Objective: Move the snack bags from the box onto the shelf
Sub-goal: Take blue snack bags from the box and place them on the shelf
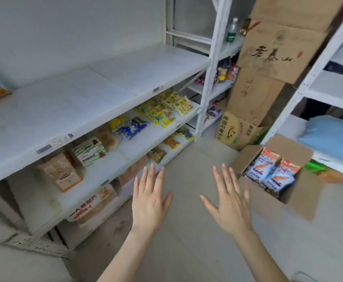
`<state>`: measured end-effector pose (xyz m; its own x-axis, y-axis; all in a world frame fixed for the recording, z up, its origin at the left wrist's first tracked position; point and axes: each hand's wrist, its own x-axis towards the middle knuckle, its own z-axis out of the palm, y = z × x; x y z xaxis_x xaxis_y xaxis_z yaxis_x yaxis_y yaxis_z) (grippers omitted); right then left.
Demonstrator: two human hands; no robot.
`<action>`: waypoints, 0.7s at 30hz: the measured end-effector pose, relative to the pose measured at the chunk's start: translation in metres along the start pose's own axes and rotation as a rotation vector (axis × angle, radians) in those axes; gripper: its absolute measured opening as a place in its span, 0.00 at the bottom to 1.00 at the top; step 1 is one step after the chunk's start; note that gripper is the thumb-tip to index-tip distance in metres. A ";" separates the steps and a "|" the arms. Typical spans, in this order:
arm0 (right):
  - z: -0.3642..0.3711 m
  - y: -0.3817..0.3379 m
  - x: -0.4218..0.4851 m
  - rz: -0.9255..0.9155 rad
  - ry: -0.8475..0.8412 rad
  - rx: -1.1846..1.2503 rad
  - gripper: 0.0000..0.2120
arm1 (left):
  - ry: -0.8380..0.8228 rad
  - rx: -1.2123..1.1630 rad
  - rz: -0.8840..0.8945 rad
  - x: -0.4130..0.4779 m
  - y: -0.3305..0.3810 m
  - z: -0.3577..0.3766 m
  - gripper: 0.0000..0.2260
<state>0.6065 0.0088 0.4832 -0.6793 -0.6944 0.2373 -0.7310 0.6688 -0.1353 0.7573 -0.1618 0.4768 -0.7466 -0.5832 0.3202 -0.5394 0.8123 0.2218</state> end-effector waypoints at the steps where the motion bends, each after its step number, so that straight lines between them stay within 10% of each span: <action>1: -0.002 0.017 -0.010 0.047 0.002 -0.007 0.38 | -0.021 -0.013 0.043 0.002 0.015 0.007 0.32; 21: -0.005 0.305 -0.066 0.674 -0.009 -0.057 0.39 | -0.285 -0.204 0.390 0.090 0.292 0.166 0.27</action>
<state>0.4288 0.2605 0.4308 -0.9863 -0.1228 0.1102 -0.1431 0.9693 -0.2001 0.4677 0.0214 0.4174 -0.9685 -0.1930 0.1574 -0.1349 0.9378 0.3201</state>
